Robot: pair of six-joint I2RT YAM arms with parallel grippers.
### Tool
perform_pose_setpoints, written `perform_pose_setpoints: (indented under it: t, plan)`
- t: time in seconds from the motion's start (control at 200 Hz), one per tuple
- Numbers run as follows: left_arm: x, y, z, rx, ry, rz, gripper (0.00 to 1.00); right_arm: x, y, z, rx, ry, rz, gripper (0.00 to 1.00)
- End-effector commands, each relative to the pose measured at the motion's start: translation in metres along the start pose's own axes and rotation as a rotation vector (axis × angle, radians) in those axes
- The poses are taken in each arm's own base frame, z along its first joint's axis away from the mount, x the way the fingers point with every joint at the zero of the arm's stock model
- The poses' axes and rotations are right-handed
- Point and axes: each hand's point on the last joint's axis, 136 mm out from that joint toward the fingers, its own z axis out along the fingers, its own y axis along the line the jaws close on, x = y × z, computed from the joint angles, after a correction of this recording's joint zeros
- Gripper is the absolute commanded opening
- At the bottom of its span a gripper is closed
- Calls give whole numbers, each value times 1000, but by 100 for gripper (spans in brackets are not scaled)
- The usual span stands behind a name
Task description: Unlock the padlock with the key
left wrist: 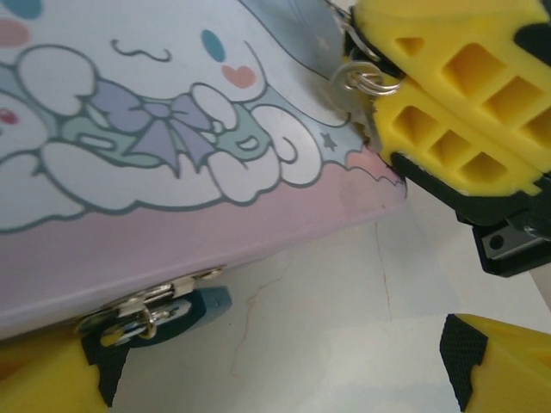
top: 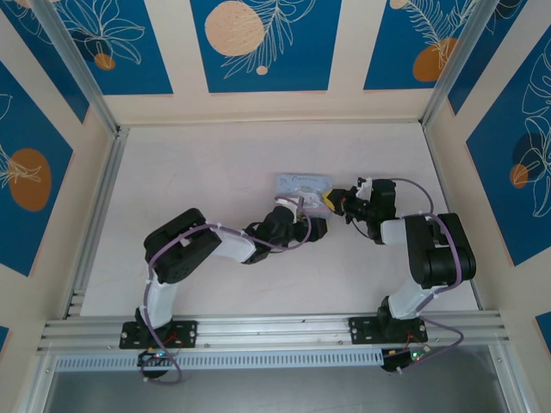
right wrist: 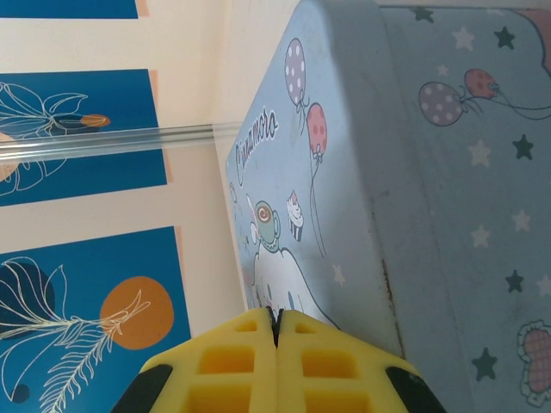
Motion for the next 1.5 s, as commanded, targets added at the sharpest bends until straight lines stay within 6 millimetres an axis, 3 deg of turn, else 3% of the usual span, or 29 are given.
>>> perform_pose_setpoints:
  t: [0.0, 0.05, 0.17, 0.45, 0.61, 0.955, 1.495]
  plan:
    - [-2, 14, 0, -93, -18, -8, 94, 4, -3, 2, 20, 24, 6, 0]
    - [2, 23, 0, -148, 2, -3, 94, 4, -3, 2, 21, 22, 6, 0]
    - [4, 18, 3, -123, 3, -10, 95, 5, -2, 2, 20, 25, 3, 0]
    - [-8, -26, 5, 129, -60, -75, 89, 6, -2, 2, 23, 25, 4, 0]
    - [-20, -37, -2, 180, -109, -116, 87, 6, -2, 2, 25, 24, 0, 0]
    - [-24, -20, -9, 175, -198, -254, 78, 7, -3, 3, 30, 26, 1, 0]
    - [9, 24, -1, -65, -124, -298, 52, 6, -1, 5, 30, 27, 0, 0]
